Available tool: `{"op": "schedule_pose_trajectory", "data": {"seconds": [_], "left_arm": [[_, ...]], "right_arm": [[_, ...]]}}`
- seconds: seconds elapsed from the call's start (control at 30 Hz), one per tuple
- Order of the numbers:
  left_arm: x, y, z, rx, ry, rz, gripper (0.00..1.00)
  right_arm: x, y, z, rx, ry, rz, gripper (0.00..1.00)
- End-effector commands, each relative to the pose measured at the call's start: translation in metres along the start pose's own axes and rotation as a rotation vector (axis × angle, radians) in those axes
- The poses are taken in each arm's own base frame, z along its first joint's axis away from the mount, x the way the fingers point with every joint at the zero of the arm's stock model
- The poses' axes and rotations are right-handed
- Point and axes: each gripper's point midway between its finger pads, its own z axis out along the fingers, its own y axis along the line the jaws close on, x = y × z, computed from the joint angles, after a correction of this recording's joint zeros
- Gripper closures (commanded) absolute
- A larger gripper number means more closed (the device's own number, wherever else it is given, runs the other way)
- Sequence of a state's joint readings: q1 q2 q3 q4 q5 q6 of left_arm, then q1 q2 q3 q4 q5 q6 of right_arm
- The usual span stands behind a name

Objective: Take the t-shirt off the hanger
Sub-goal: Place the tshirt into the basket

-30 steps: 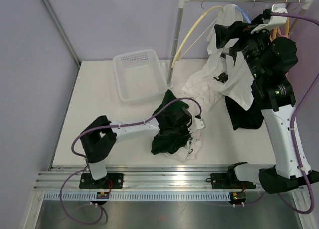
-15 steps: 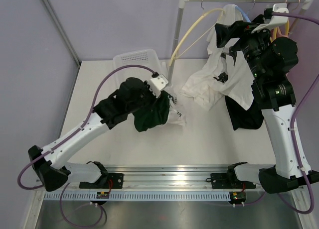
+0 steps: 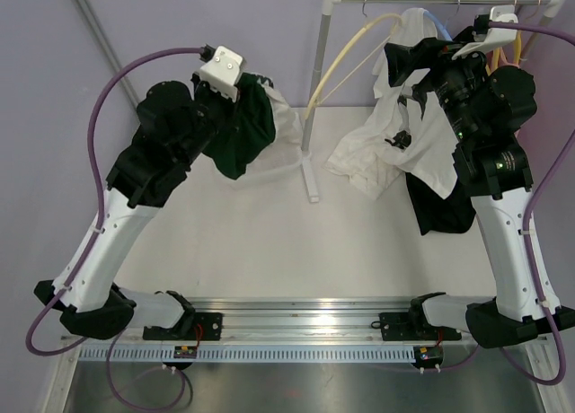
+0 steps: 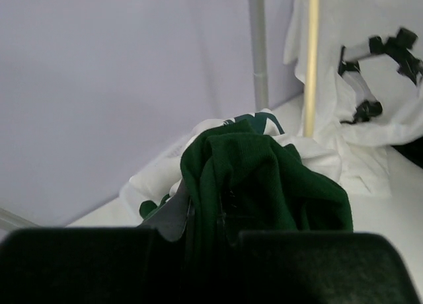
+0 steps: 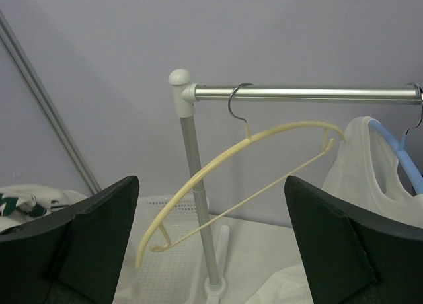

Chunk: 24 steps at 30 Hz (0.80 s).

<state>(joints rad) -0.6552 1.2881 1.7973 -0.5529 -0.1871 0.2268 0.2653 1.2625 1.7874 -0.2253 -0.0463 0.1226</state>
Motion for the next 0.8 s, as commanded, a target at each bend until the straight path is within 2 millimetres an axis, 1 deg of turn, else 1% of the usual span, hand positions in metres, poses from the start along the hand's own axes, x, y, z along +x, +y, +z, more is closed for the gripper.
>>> {"op": "schedule_pose_trajectory", "data": {"seconds": [0.0,0.03,0.07,0.1,0.13,0.17,0.2,0.23,0.27,0.3,0.33,0.37,0.43,0.47,0.5,0.57,0.6,0.63,0.7,0.73,0.77], "left_arm": [[-0.034,0.037,0.016,-0.160,-0.073,0.031,1.00],[-0.029,0.041,0.030,-0.185,-0.053,0.041,1.00],[-0.030,0.049,0.036,-0.212,-0.052,0.044,1.00],[-0.044,0.058,0.036,-0.236,-0.082,0.032,1.00],[-0.032,0.059,0.057,-0.236,-0.048,0.039,1.00],[-0.030,0.068,0.063,-0.253,-0.041,0.031,1.00],[-0.037,0.074,0.067,-0.265,-0.056,0.023,1.00],[-0.035,0.077,0.075,-0.264,-0.052,0.021,1.00],[-0.019,0.083,0.095,-0.273,-0.016,0.024,1.00],[-0.020,0.088,0.101,-0.287,-0.026,0.022,1.00],[-0.015,0.093,0.108,-0.299,-0.019,0.021,1.00],[0.004,0.098,0.126,-0.308,0.015,0.027,1.00],[0.013,0.105,0.142,-0.320,0.020,0.029,1.00],[0.031,0.110,0.159,-0.328,0.050,0.030,1.00],[0.041,0.114,0.167,-0.336,0.068,0.030,1.00],[0.054,0.126,0.179,-0.362,0.076,0.020,1.00],[0.073,0.126,0.190,-0.355,0.105,0.018,1.00],[0.084,0.133,0.195,-0.367,0.118,0.012,1.00],[0.101,0.136,0.209,-0.360,0.112,-0.028,1.00],[0.112,0.143,0.213,-0.362,0.121,-0.041,1.00],[0.119,0.146,0.219,-0.365,0.110,-0.065,1.00]], "right_arm": [[-0.026,0.007,-0.004,-0.022,-0.070,0.002,0.01],[-0.027,0.006,-0.005,-0.021,-0.072,0.001,0.00],[-0.027,0.007,-0.005,-0.024,-0.071,0.005,0.00],[-0.026,0.007,-0.004,-0.024,-0.070,0.003,0.01],[-0.027,0.007,-0.005,-0.024,-0.070,0.003,0.00],[-0.027,0.007,-0.005,-0.024,-0.071,0.001,0.01],[-0.027,0.007,-0.005,-0.023,-0.073,0.001,0.00],[-0.027,0.007,-0.006,-0.023,-0.073,0.001,0.00],[-0.028,0.006,-0.006,-0.022,-0.075,0.000,0.00],[-0.028,0.006,-0.006,-0.022,-0.075,0.000,0.01],[-0.027,0.007,-0.006,-0.023,-0.075,0.000,0.01],[-0.027,0.006,-0.006,-0.023,-0.075,-0.002,0.01],[-0.027,0.007,-0.006,-0.027,-0.077,-0.002,0.01],[-0.027,0.007,-0.006,-0.027,-0.077,-0.002,0.01],[-0.026,0.008,-0.005,-0.029,-0.075,-0.002,0.00],[-0.027,0.008,-0.005,-0.030,-0.078,0.001,0.01],[-0.027,0.009,-0.005,-0.036,-0.077,0.002,0.01],[-0.027,0.009,-0.005,-0.036,-0.077,0.000,0.00],[-0.026,0.009,-0.005,-0.040,-0.074,0.000,0.01],[-0.026,0.009,-0.005,-0.039,-0.076,0.000,0.01],[-0.027,0.009,-0.005,-0.040,-0.079,0.000,0.00]]}}
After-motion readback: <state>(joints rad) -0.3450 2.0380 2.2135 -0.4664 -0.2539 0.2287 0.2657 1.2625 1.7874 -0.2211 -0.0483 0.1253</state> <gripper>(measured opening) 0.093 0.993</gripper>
